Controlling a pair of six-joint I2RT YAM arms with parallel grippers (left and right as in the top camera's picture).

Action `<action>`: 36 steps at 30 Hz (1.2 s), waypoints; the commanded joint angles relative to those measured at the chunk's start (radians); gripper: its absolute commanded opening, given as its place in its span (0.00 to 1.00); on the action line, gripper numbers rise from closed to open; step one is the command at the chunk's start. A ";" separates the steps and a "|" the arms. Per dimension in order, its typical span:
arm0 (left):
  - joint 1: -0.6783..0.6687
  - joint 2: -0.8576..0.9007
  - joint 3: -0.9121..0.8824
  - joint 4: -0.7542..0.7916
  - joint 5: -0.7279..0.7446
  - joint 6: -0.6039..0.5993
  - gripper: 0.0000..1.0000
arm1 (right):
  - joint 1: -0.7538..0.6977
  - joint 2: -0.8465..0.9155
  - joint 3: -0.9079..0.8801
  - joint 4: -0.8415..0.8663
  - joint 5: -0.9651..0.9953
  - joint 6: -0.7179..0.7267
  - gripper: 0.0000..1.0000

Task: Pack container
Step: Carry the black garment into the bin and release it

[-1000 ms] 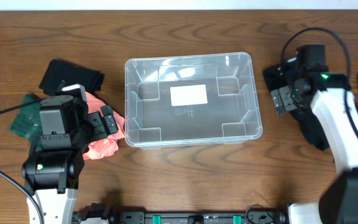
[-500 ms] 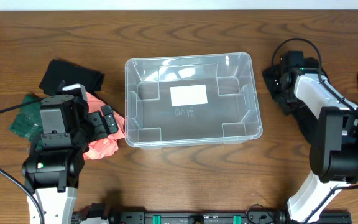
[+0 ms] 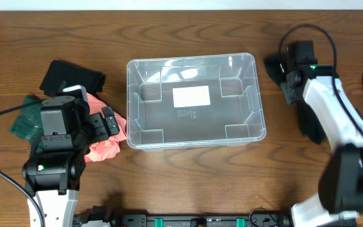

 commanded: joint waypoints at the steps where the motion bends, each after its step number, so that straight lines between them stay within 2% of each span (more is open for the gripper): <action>1: 0.013 0.000 0.019 0.000 -0.026 0.017 0.98 | 0.134 -0.208 0.116 0.040 -0.089 -0.009 0.01; 6: 0.013 0.000 0.019 0.000 -0.026 0.017 0.98 | 0.353 -0.267 0.118 0.092 -0.103 -0.050 0.01; 13: 0.014 0.000 0.019 -0.007 -0.026 0.017 0.98 | 0.589 -0.149 0.116 0.079 -0.159 -0.049 0.01; 21: 0.013 0.000 0.019 -0.006 -0.026 0.016 0.98 | 0.695 0.093 0.115 0.011 -0.177 -0.050 0.01; 25: 0.014 0.000 0.019 -0.006 -0.026 0.016 0.98 | 0.703 0.138 0.116 0.016 -0.219 -0.049 0.02; 26: 0.014 0.000 0.019 -0.006 -0.026 0.016 0.98 | 0.703 0.138 0.116 0.018 -0.218 -0.049 0.09; 27: 0.013 0.000 0.019 -0.006 -0.026 0.016 0.98 | 0.703 0.128 0.121 0.013 -0.204 -0.049 0.23; 28: 0.014 0.000 0.019 -0.006 -0.026 0.016 0.98 | 0.703 0.114 0.129 0.002 -0.190 -0.049 0.45; 29: 0.014 0.000 0.019 -0.006 -0.026 0.016 0.98 | 0.703 0.088 0.141 -0.011 -0.164 -0.048 0.78; 30: 0.014 0.000 0.019 -0.006 -0.026 0.016 0.98 | 0.701 0.060 0.151 -0.016 -0.137 -0.048 0.99; 36: 0.013 0.000 0.019 -0.002 -0.026 0.016 0.98 | 0.618 -0.213 0.174 0.060 0.054 0.000 0.99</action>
